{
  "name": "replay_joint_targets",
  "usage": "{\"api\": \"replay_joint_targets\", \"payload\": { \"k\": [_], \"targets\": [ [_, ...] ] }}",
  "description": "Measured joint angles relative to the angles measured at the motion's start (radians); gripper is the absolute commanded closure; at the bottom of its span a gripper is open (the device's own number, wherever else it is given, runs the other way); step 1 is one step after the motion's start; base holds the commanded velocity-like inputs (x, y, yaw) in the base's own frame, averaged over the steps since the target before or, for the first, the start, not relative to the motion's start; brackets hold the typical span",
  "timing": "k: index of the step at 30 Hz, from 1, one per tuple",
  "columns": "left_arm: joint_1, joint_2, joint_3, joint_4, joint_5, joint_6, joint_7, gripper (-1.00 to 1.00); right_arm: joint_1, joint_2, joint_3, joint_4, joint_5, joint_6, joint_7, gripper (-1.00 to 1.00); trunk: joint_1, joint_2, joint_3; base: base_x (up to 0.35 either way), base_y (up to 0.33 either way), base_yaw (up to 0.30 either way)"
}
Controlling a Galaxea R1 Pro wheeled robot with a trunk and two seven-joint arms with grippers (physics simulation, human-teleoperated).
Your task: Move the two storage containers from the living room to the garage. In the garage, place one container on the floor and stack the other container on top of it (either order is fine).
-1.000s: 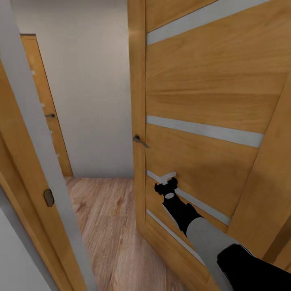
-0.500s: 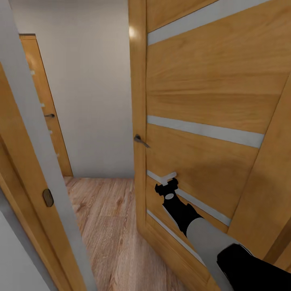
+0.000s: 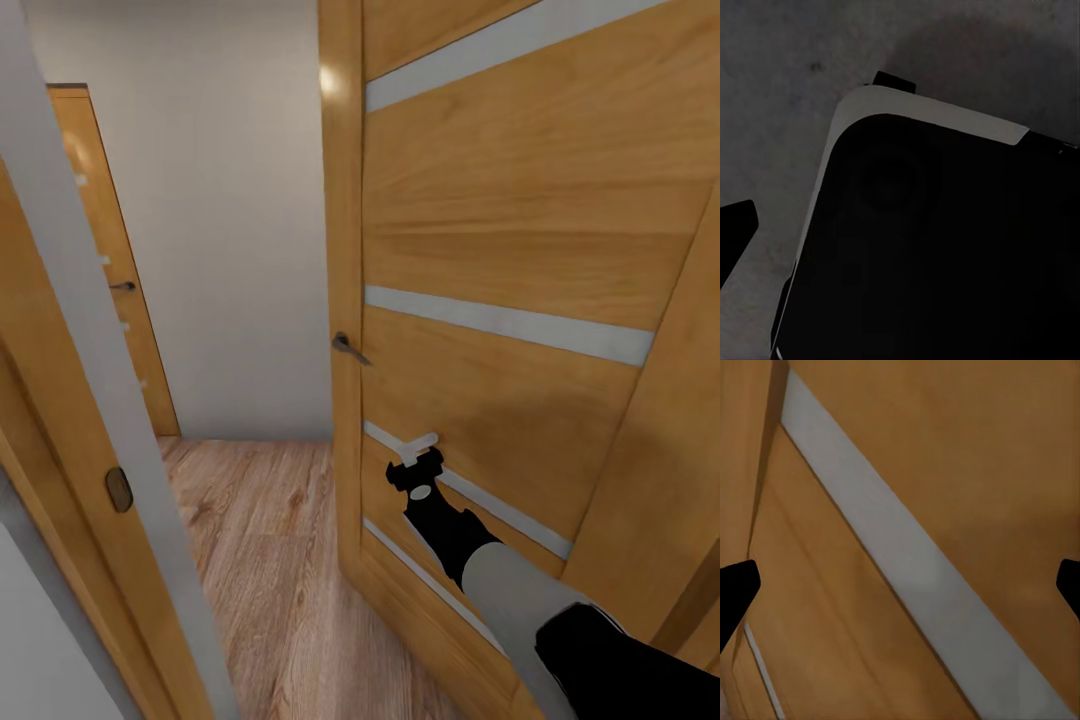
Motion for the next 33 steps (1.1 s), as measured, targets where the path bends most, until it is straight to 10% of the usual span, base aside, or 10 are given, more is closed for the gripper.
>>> {"api": "replay_joint_targets", "payload": {
  "k": [21,33],
  "targets": [
    [0.000,0.002,0.004,0.000,0.008,0.000,0.001,-1.00,0.000,0.000,0.012,-0.001,0.008,0.003,-0.032,-1.00,0.000,0.000,0.000,0.001,-0.121,0.000],
    [0.000,0.006,0.003,0.000,0.008,0.001,0.000,-1.00,0.001,0.000,0.000,0.001,0.081,0.002,-0.049,-1.00,-0.001,0.000,0.000,0.242,0.000,0.000]
  ]
}}
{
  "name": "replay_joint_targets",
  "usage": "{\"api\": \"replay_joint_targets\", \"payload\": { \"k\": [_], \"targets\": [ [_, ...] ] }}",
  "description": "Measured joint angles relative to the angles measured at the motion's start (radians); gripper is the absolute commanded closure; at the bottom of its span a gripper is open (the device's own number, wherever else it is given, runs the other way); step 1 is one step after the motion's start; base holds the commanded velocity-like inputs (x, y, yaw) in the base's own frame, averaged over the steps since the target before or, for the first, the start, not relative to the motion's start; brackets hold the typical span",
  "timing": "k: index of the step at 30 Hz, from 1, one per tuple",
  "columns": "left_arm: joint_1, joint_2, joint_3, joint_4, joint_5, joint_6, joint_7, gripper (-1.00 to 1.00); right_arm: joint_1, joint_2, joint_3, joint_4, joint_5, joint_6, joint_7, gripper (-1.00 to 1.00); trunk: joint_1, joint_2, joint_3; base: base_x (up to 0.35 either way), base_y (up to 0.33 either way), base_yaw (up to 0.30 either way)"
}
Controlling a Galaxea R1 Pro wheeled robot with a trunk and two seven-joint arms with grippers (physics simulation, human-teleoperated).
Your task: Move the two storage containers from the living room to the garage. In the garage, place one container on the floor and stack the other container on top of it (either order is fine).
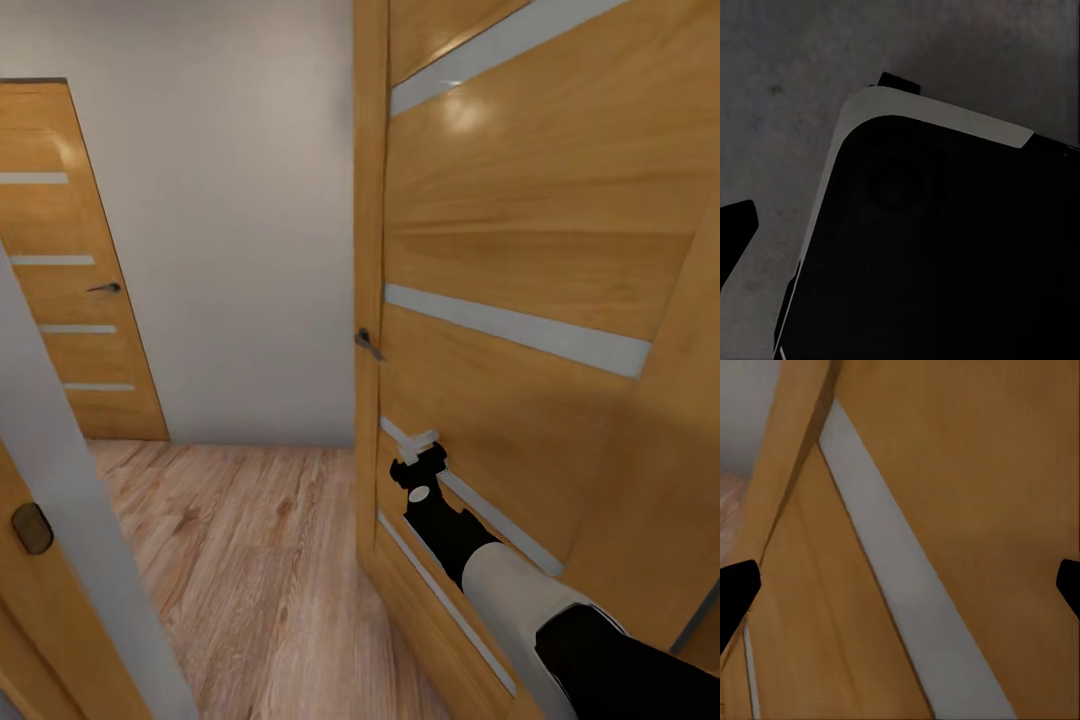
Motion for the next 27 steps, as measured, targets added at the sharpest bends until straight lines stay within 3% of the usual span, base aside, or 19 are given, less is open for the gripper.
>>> {"api": "replay_joint_targets", "payload": {
  "k": [27],
  "targets": [
    [0.000,0.000,0.000,0.000,0.000,0.000,0.000,-1.00,-0.001,0.000,-0.009,-0.001,0.004,-0.003,-0.005,-1.00,0.000,0.000,0.000,0.304,0.000,0.000]
  ]
}}
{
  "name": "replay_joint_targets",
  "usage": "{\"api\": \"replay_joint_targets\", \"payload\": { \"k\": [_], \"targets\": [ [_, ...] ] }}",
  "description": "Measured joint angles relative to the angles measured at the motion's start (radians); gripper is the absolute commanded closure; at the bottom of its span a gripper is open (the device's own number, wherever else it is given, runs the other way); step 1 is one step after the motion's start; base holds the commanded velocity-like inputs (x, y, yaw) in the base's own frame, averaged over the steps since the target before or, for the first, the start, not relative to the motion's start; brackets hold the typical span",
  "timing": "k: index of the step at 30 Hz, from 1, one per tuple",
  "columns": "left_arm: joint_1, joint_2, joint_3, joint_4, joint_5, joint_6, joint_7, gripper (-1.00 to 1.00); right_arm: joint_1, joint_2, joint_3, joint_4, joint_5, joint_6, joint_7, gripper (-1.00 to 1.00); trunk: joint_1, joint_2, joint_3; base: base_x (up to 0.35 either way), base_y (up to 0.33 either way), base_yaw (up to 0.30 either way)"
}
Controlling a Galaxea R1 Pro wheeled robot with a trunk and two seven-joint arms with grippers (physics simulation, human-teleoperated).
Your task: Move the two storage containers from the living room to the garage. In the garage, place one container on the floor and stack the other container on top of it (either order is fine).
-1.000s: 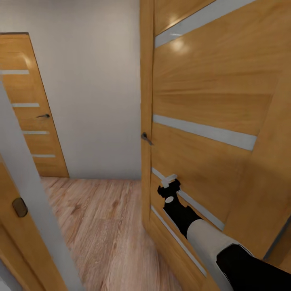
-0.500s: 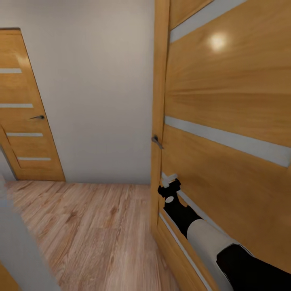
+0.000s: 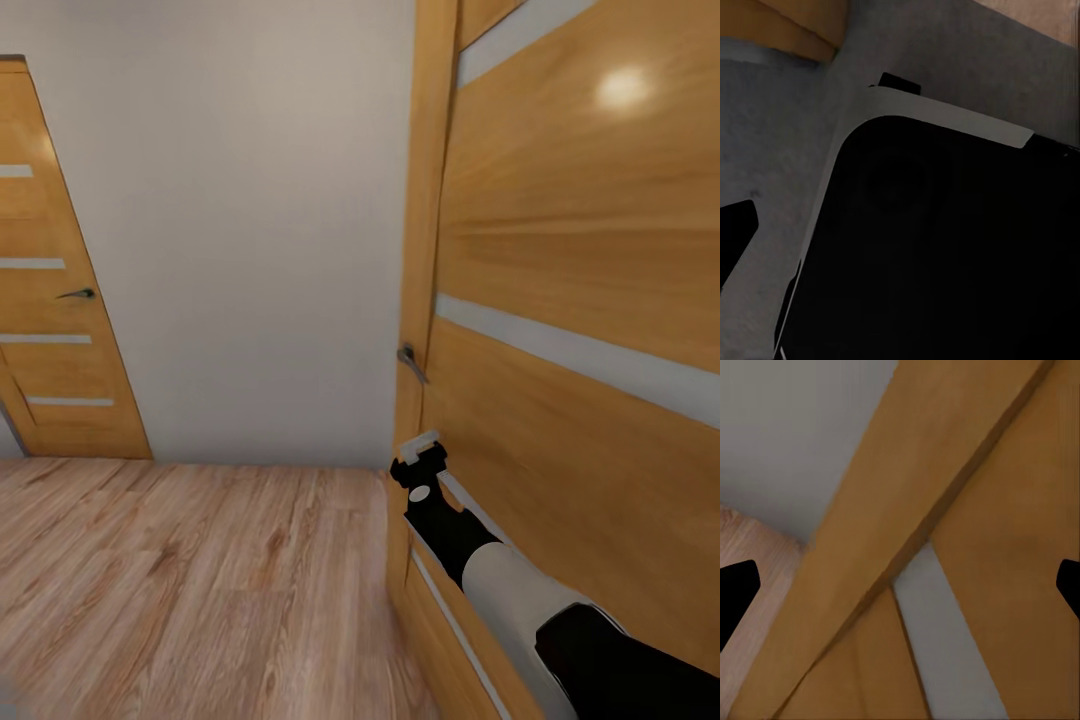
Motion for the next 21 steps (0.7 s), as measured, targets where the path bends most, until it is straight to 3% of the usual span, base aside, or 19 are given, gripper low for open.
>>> {"api": "replay_joint_targets", "payload": {
  "k": [9,21],
  "targets": [
    [0.000,0.000,0.000,0.000,0.000,0.000,0.000,-1.00,0.000,0.000,0.001,0.000,-0.001,0.000,-0.025,-1.00,0.000,0.000,0.000,0.293,0.000,0.000],
    [0.000,-0.001,0.000,0.000,-0.002,0.000,0.000,-1.00,0.000,0.000,-0.007,0.001,-0.011,-0.029,-0.037,-1.00,0.001,0.000,0.000,0.033,0.000,0.000]
  ]
}}
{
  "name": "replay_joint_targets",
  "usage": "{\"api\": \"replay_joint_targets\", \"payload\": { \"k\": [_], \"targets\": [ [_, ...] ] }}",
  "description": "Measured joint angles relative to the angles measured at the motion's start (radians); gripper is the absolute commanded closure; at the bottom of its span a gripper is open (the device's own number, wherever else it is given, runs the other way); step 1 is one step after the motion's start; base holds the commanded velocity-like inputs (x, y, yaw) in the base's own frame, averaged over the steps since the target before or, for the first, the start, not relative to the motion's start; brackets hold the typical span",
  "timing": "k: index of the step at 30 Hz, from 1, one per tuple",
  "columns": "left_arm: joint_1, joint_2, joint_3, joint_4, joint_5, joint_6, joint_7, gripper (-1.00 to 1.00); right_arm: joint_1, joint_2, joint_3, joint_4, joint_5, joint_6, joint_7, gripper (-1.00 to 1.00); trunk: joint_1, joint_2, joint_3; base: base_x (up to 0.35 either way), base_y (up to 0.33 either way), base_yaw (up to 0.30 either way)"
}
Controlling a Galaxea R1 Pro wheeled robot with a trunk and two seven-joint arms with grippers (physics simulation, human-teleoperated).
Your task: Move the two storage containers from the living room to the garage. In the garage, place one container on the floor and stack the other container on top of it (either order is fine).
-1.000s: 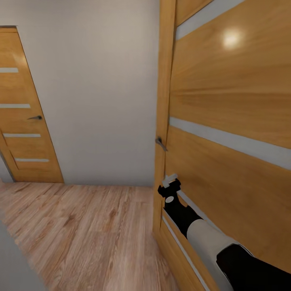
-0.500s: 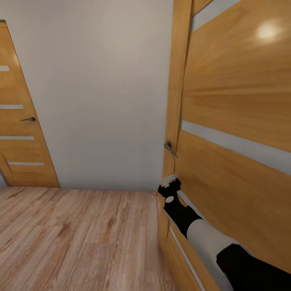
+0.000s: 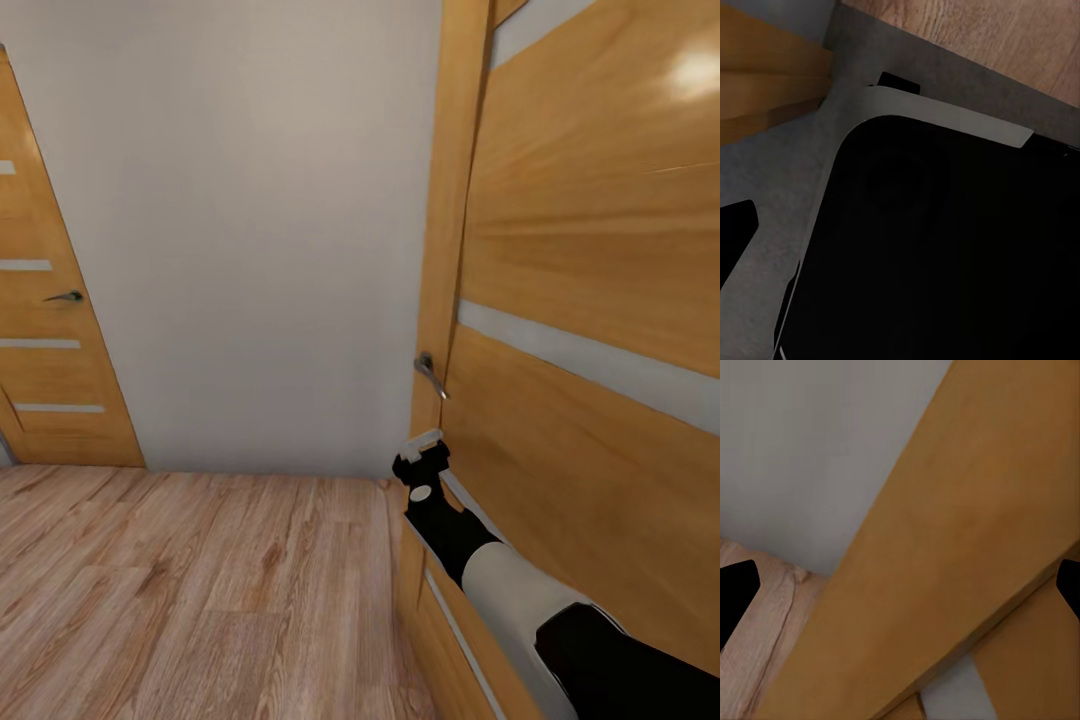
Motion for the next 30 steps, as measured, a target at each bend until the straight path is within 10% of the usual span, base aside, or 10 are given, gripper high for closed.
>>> {"api": "replay_joint_targets", "payload": {
  "k": [7,30],
  "targets": [
    [0.000,0.000,0.000,0.000,0.000,0.000,0.000,-1.00,0.000,-0.024,-0.084,0.000,-0.003,-0.003,-0.002,-1.00,0.000,0.000,0.000,0.000,0.000,0.000],
    [0.000,0.000,0.000,0.000,0.000,0.000,0.000,-1.00,0.000,-0.160,-0.149,-0.002,-0.004,-0.006,0.003,-1.00,0.000,0.000,0.000,0.000,0.000,0.000]
  ]
}}
